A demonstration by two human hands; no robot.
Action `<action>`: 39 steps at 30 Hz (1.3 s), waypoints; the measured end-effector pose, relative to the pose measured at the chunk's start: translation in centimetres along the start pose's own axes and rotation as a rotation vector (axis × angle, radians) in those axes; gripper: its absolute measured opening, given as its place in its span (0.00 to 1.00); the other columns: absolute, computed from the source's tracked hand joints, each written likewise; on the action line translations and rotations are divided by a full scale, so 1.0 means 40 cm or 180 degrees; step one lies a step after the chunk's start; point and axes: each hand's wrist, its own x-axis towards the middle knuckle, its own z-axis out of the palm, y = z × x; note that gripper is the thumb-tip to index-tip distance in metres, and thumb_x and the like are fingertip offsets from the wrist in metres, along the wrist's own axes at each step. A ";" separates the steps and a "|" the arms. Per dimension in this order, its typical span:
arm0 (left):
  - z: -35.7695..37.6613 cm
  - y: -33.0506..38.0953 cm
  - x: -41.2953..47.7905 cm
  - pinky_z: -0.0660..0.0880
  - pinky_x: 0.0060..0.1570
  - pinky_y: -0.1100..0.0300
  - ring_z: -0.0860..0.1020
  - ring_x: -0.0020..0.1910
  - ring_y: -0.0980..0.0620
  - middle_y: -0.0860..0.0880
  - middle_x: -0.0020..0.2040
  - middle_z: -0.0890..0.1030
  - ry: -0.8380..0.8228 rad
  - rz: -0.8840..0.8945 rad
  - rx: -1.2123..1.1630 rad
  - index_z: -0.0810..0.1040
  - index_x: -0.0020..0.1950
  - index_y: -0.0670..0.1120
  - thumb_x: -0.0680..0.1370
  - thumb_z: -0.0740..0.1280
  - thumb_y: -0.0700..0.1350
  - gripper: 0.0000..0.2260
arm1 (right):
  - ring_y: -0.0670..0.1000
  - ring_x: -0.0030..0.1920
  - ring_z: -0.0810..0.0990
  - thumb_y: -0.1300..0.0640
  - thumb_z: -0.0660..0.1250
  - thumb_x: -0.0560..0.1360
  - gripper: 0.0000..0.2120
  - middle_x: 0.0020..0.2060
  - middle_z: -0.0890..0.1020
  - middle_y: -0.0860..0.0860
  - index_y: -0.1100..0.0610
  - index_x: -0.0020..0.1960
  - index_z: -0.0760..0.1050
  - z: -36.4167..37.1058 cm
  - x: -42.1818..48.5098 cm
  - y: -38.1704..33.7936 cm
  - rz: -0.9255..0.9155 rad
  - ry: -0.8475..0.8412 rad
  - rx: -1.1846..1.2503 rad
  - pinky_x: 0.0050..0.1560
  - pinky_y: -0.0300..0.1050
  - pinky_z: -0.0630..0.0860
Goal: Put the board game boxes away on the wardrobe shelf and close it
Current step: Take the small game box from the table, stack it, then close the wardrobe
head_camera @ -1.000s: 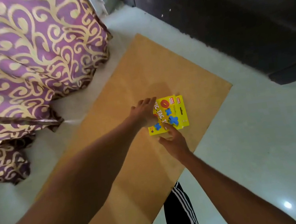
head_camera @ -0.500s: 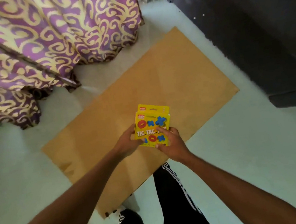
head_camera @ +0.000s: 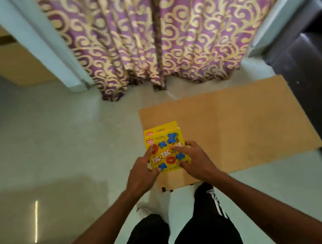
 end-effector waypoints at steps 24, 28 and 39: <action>-0.856 -0.915 -0.445 0.78 0.49 0.61 0.80 0.47 0.55 0.47 0.54 0.78 0.3154 -0.1139 -0.1437 0.67 0.73 0.58 0.68 0.75 0.37 0.37 | 0.51 0.59 0.76 0.56 0.70 0.72 0.25 0.62 0.71 0.51 0.42 0.67 0.72 0.962 0.313 -1.160 -0.2484 -0.1675 -0.1115 0.58 0.49 0.77; -1.058 -1.064 -0.430 0.81 0.48 0.55 0.80 0.47 0.56 0.46 0.54 0.77 0.3352 -0.1335 -0.1644 0.67 0.72 0.61 0.67 0.76 0.38 0.38 | 0.51 0.58 0.77 0.56 0.71 0.71 0.27 0.60 0.71 0.50 0.40 0.67 0.71 1.120 0.424 -1.383 -0.2609 -0.1945 -0.1092 0.56 0.48 0.78; -1.517 -1.445 -0.473 0.77 0.36 0.72 0.76 0.46 0.59 0.51 0.61 0.69 0.4062 -0.1552 -0.1922 0.72 0.70 0.52 0.65 0.76 0.30 0.36 | 0.49 0.58 0.76 0.60 0.71 0.70 0.29 0.60 0.70 0.50 0.43 0.68 0.72 1.579 0.594 -1.898 -0.3010 -0.2383 -0.1154 0.58 0.45 0.77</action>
